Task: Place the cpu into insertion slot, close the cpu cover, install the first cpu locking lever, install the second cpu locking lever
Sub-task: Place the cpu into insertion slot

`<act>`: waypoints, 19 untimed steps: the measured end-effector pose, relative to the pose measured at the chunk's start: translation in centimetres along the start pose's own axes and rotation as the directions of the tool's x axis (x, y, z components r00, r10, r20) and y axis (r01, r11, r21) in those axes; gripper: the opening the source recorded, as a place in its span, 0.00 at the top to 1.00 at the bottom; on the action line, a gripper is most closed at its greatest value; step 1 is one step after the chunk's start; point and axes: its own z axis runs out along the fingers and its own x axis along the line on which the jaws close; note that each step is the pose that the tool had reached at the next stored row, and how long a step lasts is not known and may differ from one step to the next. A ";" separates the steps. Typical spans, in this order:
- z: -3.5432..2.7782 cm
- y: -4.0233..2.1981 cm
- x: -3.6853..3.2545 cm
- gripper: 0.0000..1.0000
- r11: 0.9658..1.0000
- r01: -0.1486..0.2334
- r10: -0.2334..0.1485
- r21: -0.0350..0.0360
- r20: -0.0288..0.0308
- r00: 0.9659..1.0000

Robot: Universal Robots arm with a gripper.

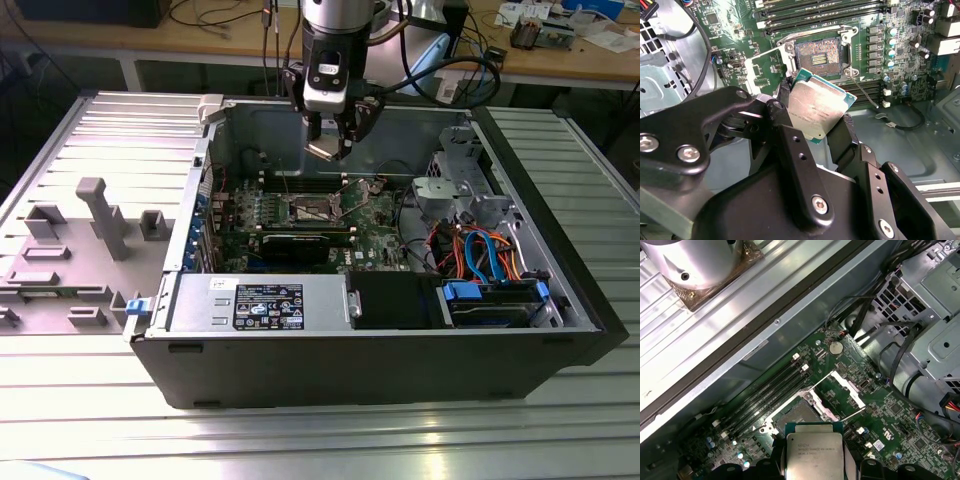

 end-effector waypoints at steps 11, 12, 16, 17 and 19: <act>0.00 0.00 0.00 0.45 1.000 -0.011 0.011 0.000 0.001 1.000; 0.00 0.00 0.00 0.45 1.000 -0.012 0.012 0.000 0.001 1.000; 0.00 0.00 0.00 0.45 1.000 -0.016 0.016 0.000 0.001 1.000; 0.00 0.00 0.00 0.45 1.000 -0.016 0.016 0.000 0.001 1.000; 0.00 0.00 0.00 0.45 1.000 -0.018 0.018 0.000 0.002 1.000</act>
